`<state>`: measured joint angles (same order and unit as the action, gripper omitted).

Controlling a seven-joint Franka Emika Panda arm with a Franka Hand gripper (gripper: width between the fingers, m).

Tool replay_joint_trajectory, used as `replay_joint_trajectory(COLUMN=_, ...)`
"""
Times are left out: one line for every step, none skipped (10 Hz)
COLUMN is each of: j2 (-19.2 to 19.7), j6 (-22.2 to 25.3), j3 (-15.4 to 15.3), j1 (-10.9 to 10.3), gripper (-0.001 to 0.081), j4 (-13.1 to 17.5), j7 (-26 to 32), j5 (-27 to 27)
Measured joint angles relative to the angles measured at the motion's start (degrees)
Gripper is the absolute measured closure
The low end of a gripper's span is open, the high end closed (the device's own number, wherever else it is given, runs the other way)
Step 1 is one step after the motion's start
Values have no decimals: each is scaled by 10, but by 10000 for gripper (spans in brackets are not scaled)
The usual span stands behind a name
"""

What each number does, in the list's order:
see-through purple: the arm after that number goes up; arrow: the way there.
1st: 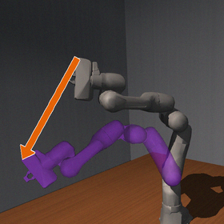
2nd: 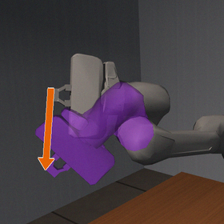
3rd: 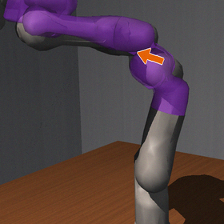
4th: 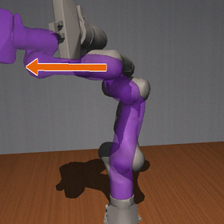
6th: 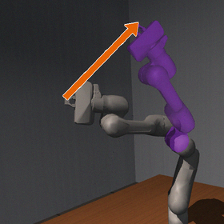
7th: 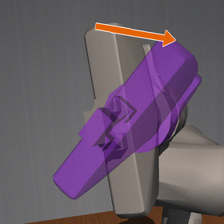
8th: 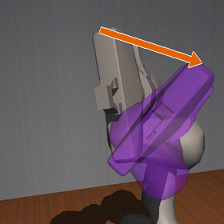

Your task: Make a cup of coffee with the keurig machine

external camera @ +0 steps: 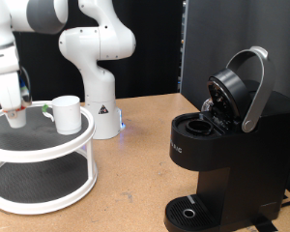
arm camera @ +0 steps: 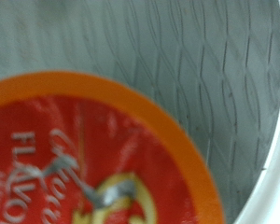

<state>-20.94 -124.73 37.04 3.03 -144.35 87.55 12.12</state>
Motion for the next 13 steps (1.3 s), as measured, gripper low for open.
replay_joint_trajectory(j2=-16, j6=29, j3=-4, j1=0, gripper=443, j4=12, j7=7, j5=0)
replay_joint_trajectory(j2=-30, j6=54, j3=-9, j1=0, gripper=443, j4=26, j7=14, j5=0)
replay_joint_trajectory(j2=-37, j6=72, j3=-12, j1=-1, gripper=726, j4=33, j7=17, j5=0)
replay_joint_trajectory(j2=-36, j6=71, j3=-12, j1=-1, gripper=726, j4=32, j7=16, j5=0)
replay_joint_trajectory(j2=-36, j6=71, j3=-15, j1=-1, gripper=726, j4=29, j7=-6, j5=-21)
replay_joint_trajectory(j2=-38, j6=79, j3=-23, j1=-6, gripper=726, j4=28, j7=-36, j5=-59)
replay_joint_trajectory(j2=-42, j6=87, j3=-35, j1=-11, gripper=726, j4=28, j7=-66, j5=-91)
replay_joint_trajectory(j2=-48, j6=89, j3=-48, j1=-17, gripper=726, j4=27, j7=-93, j5=-120)
replay_joint_trajectory(j2=-55, j6=83, j3=-61, j1=-23, gripper=726, j4=26, j7=-116, j5=-143)
replay_joint_trajectory(j2=-61, j6=62, j3=-78, j1=-26, gripper=726, j4=21, j7=-144, j5=-157)
replay_joint_trajectory(j2=-67, j6=42, j3=-98, j1=-29, gripper=726, j4=14, j7=-175, j5=-159)
replay_joint_trajectory(j2=-70, j6=32, j3=-112, j1=-25, gripper=726, j4=11, j7=-195, j5=-159)
replay_joint_trajectory(j2=-70, j6=35, j3=-111, j1=-25, gripper=726, j4=11, j7=-194, j5=-158)
